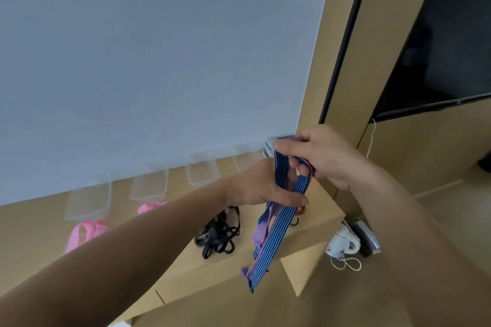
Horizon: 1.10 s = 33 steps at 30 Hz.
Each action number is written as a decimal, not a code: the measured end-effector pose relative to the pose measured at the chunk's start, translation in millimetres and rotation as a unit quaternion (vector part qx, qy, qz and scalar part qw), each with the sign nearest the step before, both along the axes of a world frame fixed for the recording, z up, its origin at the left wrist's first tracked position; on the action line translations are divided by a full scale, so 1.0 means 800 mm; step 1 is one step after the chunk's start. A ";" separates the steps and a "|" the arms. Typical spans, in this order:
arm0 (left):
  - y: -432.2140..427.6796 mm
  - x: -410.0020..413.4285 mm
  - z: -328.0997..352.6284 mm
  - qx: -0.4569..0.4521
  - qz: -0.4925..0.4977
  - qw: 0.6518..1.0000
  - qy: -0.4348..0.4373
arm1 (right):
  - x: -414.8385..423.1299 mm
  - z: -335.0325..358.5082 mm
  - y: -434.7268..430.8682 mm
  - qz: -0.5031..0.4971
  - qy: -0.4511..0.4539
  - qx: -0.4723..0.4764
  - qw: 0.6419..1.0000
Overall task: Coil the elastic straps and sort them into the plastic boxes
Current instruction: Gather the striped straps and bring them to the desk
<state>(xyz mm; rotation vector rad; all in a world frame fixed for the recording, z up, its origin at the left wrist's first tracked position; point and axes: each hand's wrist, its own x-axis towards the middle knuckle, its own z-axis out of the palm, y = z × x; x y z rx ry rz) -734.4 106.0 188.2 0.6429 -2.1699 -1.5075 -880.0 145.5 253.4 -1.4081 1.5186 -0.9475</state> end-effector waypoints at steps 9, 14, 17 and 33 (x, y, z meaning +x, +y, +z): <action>-0.002 -0.025 -0.005 -0.045 0.101 0.994 0.026 | -0.019 0.026 0.011 -0.098 0.093 -0.119 0.984; -0.006 -0.040 -0.013 0.000 0.108 0.989 0.102 | -0.041 0.011 0.026 -0.047 0.012 -0.096 0.994; -0.004 -0.050 -0.012 0.010 0.096 0.990 0.104 | -0.045 0.009 0.031 -0.061 0.079 -0.113 0.989; 0.027 -0.083 0.003 0.071 0.048 0.995 0.042 | -0.032 0.042 0.017 -0.072 0.044 -0.221 0.972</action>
